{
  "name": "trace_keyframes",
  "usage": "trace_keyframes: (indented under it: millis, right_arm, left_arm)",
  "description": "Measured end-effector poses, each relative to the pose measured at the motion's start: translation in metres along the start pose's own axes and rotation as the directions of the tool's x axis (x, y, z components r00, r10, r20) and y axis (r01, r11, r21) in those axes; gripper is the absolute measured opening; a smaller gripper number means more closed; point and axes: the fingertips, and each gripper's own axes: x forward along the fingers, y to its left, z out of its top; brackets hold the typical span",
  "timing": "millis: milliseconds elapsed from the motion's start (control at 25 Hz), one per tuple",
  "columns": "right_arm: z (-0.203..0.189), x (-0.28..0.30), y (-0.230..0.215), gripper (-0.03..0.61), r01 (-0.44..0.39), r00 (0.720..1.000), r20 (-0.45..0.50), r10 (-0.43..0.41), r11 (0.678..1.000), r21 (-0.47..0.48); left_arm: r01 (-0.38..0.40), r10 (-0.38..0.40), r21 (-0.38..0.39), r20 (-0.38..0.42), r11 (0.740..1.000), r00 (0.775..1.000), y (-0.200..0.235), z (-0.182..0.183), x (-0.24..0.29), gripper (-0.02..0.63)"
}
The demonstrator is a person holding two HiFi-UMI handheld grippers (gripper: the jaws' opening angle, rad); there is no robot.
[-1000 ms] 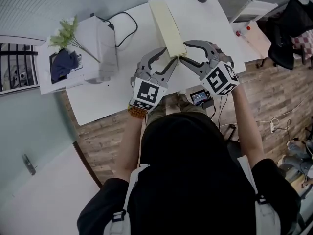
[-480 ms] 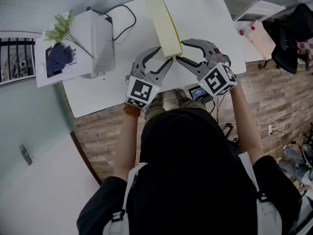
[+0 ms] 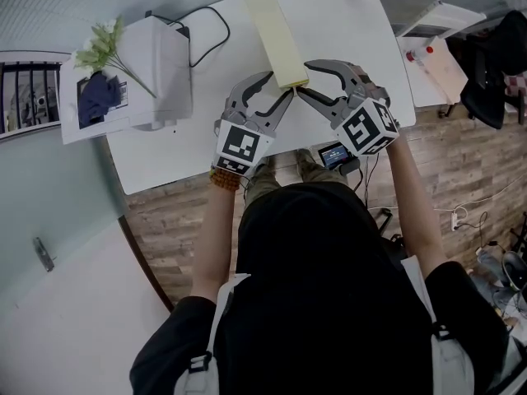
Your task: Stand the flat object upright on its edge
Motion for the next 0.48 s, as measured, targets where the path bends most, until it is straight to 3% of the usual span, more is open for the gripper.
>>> trace_keyframes:
  millis: [200, 320, 480]
  right_arm:
    - [-0.002, -0.006, -0.005, 0.198, 0.012, 0.999, 0.044, -0.015, 0.998, 0.062]
    - [0.001, -0.017, -0.012, 0.202, 0.045, 0.993, 0.104, -0.060, 0.989, 0.144]
    - [-0.006, -0.036, -0.007, 0.202, 0.128, 0.987, 0.076, -0.145, 0.973, 0.190]
  left_arm:
    - [-0.020, 0.020, -0.006, 0.002, 1.000, 1.000, -0.001, 0.003, 0.002, 0.206]
    - [-0.057, 0.063, -0.080, 0.065, 0.995, 0.996, 0.005, 0.011, -0.007, 0.206]
    - [-0.088, 0.111, -0.152, 0.146, 0.984, 0.983, 0.013, 0.014, -0.035, 0.201]
